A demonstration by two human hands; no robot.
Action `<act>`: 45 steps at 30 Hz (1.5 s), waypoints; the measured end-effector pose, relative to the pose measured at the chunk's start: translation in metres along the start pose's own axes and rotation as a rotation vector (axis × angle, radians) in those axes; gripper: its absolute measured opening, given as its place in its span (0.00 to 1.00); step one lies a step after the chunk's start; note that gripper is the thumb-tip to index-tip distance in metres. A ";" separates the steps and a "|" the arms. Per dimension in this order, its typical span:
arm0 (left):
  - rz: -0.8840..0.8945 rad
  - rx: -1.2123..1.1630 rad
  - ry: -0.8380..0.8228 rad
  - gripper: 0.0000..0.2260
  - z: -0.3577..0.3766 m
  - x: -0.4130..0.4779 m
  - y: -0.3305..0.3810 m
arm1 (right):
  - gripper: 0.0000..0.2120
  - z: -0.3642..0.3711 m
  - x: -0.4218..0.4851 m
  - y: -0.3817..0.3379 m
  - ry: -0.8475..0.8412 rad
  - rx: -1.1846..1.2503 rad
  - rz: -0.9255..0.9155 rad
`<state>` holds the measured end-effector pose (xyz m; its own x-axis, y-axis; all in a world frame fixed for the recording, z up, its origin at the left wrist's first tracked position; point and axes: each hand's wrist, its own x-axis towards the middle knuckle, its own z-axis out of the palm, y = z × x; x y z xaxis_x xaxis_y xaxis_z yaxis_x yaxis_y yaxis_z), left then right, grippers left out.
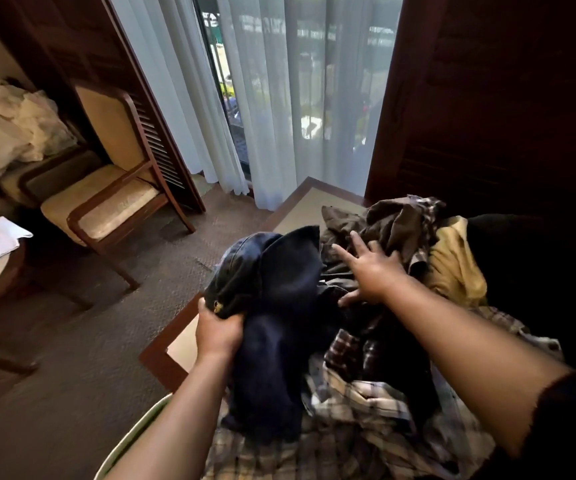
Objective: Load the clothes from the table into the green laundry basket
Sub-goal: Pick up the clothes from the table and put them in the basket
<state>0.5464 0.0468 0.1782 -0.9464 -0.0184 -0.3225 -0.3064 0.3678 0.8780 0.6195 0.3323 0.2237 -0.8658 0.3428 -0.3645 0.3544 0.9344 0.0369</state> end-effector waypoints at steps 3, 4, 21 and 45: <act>0.004 0.173 0.004 0.20 0.010 -0.006 0.012 | 0.64 -0.005 0.021 0.013 -0.102 0.013 0.053; 0.003 0.217 0.020 0.20 0.012 -0.003 0.011 | 0.65 -0.006 0.030 0.018 -0.132 0.039 0.069; -0.032 0.452 -0.019 0.27 0.023 0.029 0.004 | 0.27 0.043 0.075 0.005 0.013 0.110 0.161; -0.017 -0.924 -0.270 0.12 -0.182 -0.039 0.002 | 0.12 -0.066 -0.133 -0.170 1.037 1.117 -0.152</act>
<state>0.5637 -0.1207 0.2565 -0.9208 0.2404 -0.3071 -0.3890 -0.5105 0.7668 0.6512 0.1342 0.3273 -0.6070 0.6119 0.5071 -0.0917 0.5799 -0.8095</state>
